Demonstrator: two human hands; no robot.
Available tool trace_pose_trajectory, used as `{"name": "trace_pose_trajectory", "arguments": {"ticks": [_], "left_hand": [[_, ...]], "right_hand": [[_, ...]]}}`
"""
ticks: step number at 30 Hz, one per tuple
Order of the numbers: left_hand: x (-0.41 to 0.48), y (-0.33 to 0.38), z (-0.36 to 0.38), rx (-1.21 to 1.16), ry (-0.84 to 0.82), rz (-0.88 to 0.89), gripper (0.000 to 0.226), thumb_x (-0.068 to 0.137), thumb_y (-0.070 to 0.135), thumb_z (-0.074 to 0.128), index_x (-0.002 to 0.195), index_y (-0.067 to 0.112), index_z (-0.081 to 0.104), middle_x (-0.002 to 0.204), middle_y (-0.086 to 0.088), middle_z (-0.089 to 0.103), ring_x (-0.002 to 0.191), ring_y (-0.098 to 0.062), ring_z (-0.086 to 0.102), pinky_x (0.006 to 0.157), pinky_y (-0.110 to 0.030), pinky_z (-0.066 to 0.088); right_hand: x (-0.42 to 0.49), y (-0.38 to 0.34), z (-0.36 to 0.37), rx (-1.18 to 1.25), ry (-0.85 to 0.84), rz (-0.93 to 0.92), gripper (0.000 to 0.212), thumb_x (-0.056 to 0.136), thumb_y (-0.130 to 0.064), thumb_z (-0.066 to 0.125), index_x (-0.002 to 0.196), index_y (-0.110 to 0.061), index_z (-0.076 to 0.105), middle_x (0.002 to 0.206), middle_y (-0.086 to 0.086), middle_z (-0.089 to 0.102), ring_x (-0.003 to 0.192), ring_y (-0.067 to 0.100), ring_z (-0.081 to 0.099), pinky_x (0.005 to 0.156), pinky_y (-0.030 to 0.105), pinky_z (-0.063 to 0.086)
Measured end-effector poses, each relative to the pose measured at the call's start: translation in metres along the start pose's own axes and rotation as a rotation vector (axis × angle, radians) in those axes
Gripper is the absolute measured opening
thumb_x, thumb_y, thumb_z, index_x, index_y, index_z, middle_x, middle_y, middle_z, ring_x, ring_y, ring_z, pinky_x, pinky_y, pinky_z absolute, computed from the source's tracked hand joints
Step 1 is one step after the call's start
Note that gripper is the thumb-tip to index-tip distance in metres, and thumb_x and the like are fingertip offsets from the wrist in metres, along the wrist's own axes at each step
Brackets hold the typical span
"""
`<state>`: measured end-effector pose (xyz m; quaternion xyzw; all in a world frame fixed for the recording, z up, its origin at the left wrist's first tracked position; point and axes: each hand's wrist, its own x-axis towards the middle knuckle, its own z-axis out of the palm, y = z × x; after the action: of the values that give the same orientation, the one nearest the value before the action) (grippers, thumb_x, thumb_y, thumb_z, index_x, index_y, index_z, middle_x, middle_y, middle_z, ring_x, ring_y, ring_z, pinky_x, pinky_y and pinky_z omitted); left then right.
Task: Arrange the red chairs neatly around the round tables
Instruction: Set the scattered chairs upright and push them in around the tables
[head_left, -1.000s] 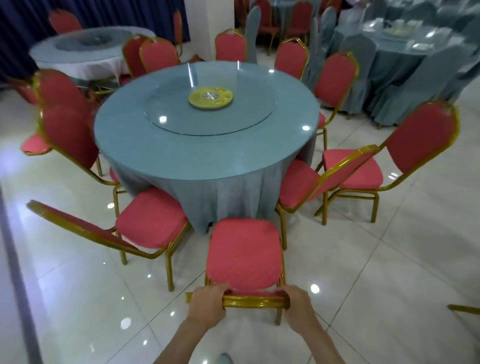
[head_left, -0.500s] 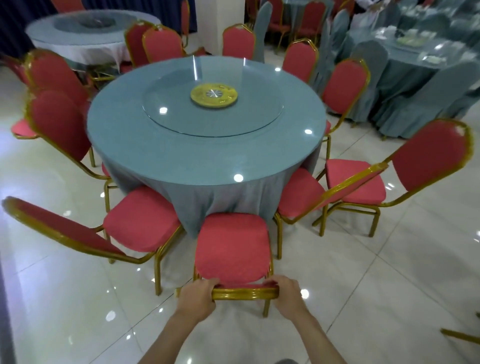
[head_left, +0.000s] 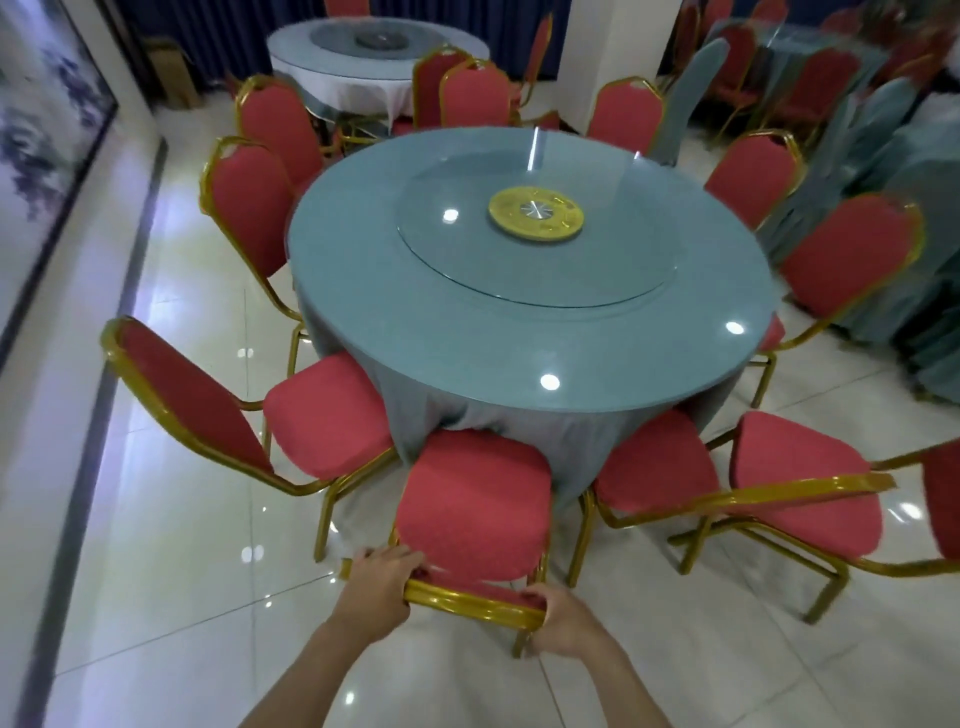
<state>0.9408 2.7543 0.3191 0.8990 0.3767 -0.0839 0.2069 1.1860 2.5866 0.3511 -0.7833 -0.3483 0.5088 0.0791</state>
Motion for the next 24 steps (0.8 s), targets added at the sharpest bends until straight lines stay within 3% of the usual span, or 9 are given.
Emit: {"name": "trace_pose_trajectory", "arguments": {"ticks": [2,4,6,8,9,12,15,19,24], "left_hand": [[-0.001,0.0,-0.003,0.008,0.013,0.019,0.042,0.067,0.027,0.075,0.105,0.039,0.062,0.102,0.022,0.065,0.101,-0.003,0.059,0.083,-0.03,0.03],[-0.002,0.002,-0.005,0.006,0.021,0.03,0.041,0.069,0.023,0.076,0.106,0.038,0.063,0.104,0.019,0.067,0.103,-0.006,0.061,0.085,-0.031,0.03],[-0.002,0.004,-0.008,0.003,0.013,0.031,0.043,0.069,0.02,0.077,0.107,0.036,0.065,0.105,0.017,0.068,0.104,-0.009,0.062,0.085,-0.032,0.03],[-0.003,0.006,-0.01,0.003,-0.005,0.028,0.044,0.07,0.018,0.076,0.11,0.035,0.065,0.108,0.016,0.068,0.107,-0.01,0.061,0.086,-0.032,0.028],[-0.003,0.007,-0.012,0.002,-0.013,0.032,0.045,0.072,0.018,0.075,0.111,0.035,0.064,0.11,0.016,0.068,0.108,-0.01,0.061,0.087,-0.032,0.027],[-0.004,0.011,-0.018,0.0,-0.044,0.032,0.046,0.076,0.016,0.075,0.117,0.035,0.064,0.116,0.015,0.067,0.113,-0.01,0.058,0.088,-0.031,0.025],[-0.003,0.012,-0.023,0.025,-0.088,0.038,0.051,0.082,0.012,0.07,0.125,0.039,0.063,0.118,0.015,0.067,0.117,-0.012,0.057,0.092,-0.033,0.029],[-0.009,0.016,-0.027,0.086,-0.154,0.062,0.059,0.09,0.006,0.052,0.134,0.044,0.06,0.121,0.007,0.067,0.121,-0.02,0.057,0.107,-0.04,0.034],[-0.024,0.023,-0.018,0.116,-0.118,0.006,0.051,0.093,0.005,0.051,0.13,0.038,0.062,0.124,0.006,0.067,0.125,-0.021,0.057,0.113,-0.044,0.032]], "right_hand": [[0.008,-0.002,-0.007,-0.053,-0.129,0.015,0.091,0.073,-0.012,0.089,0.152,-0.023,0.045,0.132,-0.006,0.054,0.101,0.008,0.06,0.061,0.008,0.05],[0.012,-0.001,-0.009,-0.079,-0.193,0.018,0.094,0.075,-0.014,0.087,0.155,-0.027,0.039,0.136,-0.006,0.05,0.103,0.009,0.057,0.057,0.007,0.048],[0.014,0.002,-0.008,-0.068,-0.176,0.018,0.097,0.071,-0.016,0.088,0.155,-0.028,0.041,0.137,-0.006,0.052,0.115,0.012,0.057,0.075,0.011,0.052],[0.016,0.008,-0.003,-0.057,-0.128,0.024,0.098,0.064,-0.016,0.087,0.152,-0.03,0.046,0.134,-0.006,0.056,0.121,0.013,0.057,0.096,0.023,0.054],[0.016,0.01,-0.001,-0.048,-0.098,0.021,0.096,0.062,-0.015,0.084,0.15,-0.032,0.049,0.132,-0.007,0.059,0.12,0.014,0.058,0.099,0.026,0.054],[0.011,0.013,0.012,-0.041,0.059,0.016,0.085,0.057,-0.014,0.074,0.138,-0.038,0.062,0.124,-0.005,0.066,0.112,0.015,0.063,0.092,0.024,0.055],[0.001,0.013,0.032,-0.089,0.306,-0.023,0.064,0.071,-0.004,0.067,0.106,-0.057,0.066,0.111,-0.006,0.07,0.105,0.014,0.065,0.086,0.016,0.048],[-0.005,0.019,0.052,-0.15,0.479,0.004,0.056,0.088,-0.002,0.054,0.12,-0.045,0.073,0.111,-0.005,0.073,0.109,0.017,0.067,0.093,0.025,0.052],[-0.024,0.014,0.06,-0.212,0.537,0.029,0.038,0.092,-0.023,0.054,0.11,-0.05,0.072,0.1,-0.012,0.073,0.096,0.009,0.069,0.082,0.023,0.055]]}}
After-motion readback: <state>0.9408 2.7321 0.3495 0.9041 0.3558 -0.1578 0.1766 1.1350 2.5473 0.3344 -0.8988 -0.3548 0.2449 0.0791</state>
